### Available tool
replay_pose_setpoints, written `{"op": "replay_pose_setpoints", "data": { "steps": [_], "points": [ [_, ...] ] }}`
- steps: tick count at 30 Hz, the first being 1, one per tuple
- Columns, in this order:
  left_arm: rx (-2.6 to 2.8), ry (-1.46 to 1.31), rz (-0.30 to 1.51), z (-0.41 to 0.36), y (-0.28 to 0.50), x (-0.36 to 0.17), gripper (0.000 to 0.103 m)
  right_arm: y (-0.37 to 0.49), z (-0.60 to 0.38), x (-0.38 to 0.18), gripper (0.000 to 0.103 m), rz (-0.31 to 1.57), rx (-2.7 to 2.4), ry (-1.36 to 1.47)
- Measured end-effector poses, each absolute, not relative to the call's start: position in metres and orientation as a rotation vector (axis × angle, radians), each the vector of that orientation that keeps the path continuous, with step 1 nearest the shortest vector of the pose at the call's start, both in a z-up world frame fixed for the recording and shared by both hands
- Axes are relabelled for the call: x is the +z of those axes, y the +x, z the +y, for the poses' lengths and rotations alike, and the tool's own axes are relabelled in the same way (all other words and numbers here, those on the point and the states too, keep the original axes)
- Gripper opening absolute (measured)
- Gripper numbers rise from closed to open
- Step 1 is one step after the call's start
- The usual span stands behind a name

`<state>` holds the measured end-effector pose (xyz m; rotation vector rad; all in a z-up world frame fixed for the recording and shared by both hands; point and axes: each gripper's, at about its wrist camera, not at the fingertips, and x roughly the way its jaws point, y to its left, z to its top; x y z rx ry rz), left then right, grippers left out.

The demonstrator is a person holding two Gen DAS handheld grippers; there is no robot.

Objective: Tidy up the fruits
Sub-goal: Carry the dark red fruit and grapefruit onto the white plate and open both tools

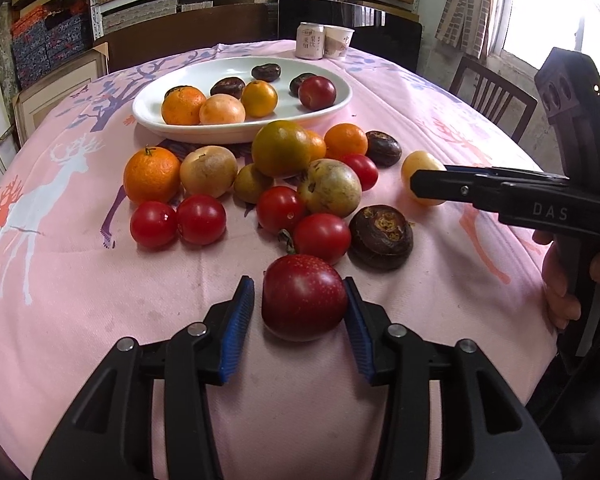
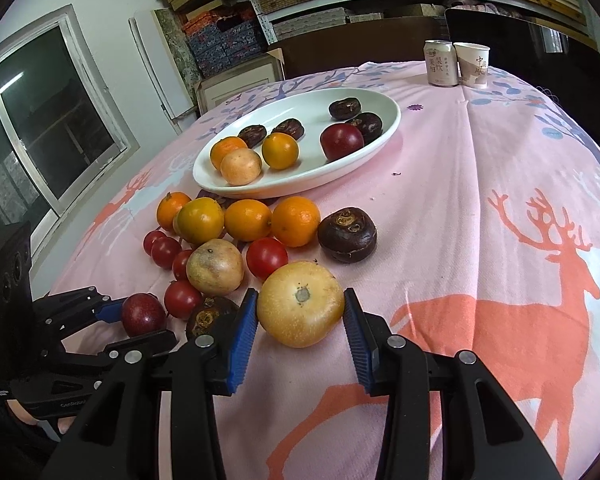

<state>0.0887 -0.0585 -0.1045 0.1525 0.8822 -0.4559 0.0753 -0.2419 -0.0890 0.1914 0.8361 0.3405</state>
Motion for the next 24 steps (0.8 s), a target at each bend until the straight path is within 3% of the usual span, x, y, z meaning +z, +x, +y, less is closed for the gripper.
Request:
{"op": "replay_pose_setpoints", "data": {
  "steps": [1, 15, 24],
  "points": [
    [-0.467, 0.143, 0.879, -0.058, 0.088, -0.104, 0.037, 0.075, -0.242, -0.089, 0.043, 0.836, 0.341, 0.192],
    [-0.45, 0.053, 0.824, -0.04, 0.086, -0.091, 0.036, 0.066, -0.256, -0.084, 0.043, 0.817, 0.307, 0.198],
    [-0.4, 0.056, 0.74, -0.017, 0.106, -0.04, 0.036, 0.064, -0.297, -0.02, 0.043, 0.671, 0.232, 0.183]
  ]
}}
